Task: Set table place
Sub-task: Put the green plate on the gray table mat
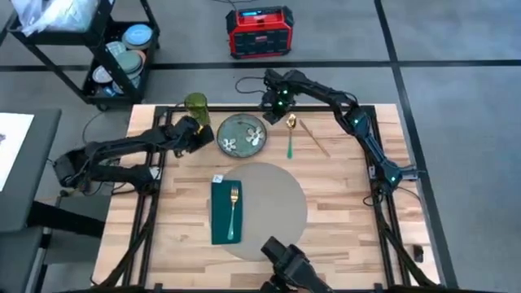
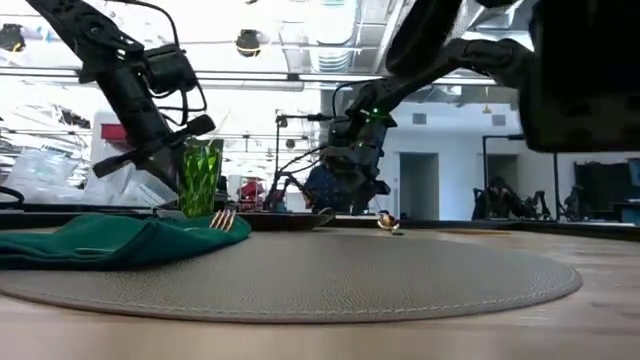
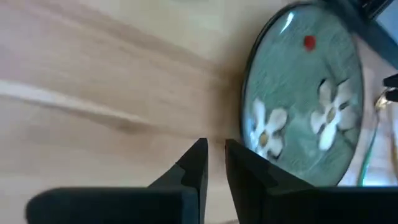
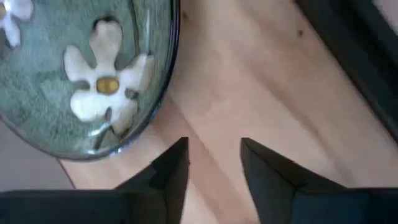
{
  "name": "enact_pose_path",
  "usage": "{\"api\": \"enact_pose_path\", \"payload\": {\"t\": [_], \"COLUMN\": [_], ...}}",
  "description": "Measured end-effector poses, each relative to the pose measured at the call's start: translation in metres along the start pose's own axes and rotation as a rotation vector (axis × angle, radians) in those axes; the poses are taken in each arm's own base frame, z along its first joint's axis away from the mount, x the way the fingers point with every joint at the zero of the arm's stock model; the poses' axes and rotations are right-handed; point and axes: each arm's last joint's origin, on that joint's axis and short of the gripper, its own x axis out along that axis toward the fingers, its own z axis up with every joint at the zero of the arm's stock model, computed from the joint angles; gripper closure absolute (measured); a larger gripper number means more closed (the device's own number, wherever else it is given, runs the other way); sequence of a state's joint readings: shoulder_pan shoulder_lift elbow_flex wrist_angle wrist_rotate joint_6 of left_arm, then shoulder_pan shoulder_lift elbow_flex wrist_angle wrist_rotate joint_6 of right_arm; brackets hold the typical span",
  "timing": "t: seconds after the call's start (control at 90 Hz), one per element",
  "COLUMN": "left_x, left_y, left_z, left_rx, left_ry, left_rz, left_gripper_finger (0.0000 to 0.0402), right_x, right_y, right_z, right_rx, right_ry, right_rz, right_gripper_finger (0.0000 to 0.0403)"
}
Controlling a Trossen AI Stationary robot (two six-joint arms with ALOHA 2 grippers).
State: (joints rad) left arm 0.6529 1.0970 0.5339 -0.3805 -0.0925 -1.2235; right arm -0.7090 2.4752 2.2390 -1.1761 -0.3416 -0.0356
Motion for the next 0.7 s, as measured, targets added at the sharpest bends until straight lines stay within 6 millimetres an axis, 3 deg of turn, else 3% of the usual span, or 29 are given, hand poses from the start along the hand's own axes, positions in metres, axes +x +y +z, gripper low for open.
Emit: {"api": "enact_pose_path", "payload": {"t": [0.167,0.389,0.7], "left_x": [0.000,0.000,0.000], "left_y": [0.002,0.002,0.002], "left_z": [0.005,0.005,0.005], "left_rx": [-0.027,-0.011,0.023], "left_ry": [-0.039,-0.040,-0.040], "left_rz": [0.015,0.014,0.013], "left_gripper_finger": [0.0389,0.0400,0.0400], "right_x": [-0.008,-0.007,0.007], "right_y": [0.014,0.056,0.088], "right_z": [0.002,0.003,-0.006], "right_rx": [-0.118,-0.218,-0.234], "right_ry": [-0.004,0.007,0.082], "right_rz": [-0.001,0.020,0.028], "right_gripper_finger": [0.0391,0.0402,0.0403]}}
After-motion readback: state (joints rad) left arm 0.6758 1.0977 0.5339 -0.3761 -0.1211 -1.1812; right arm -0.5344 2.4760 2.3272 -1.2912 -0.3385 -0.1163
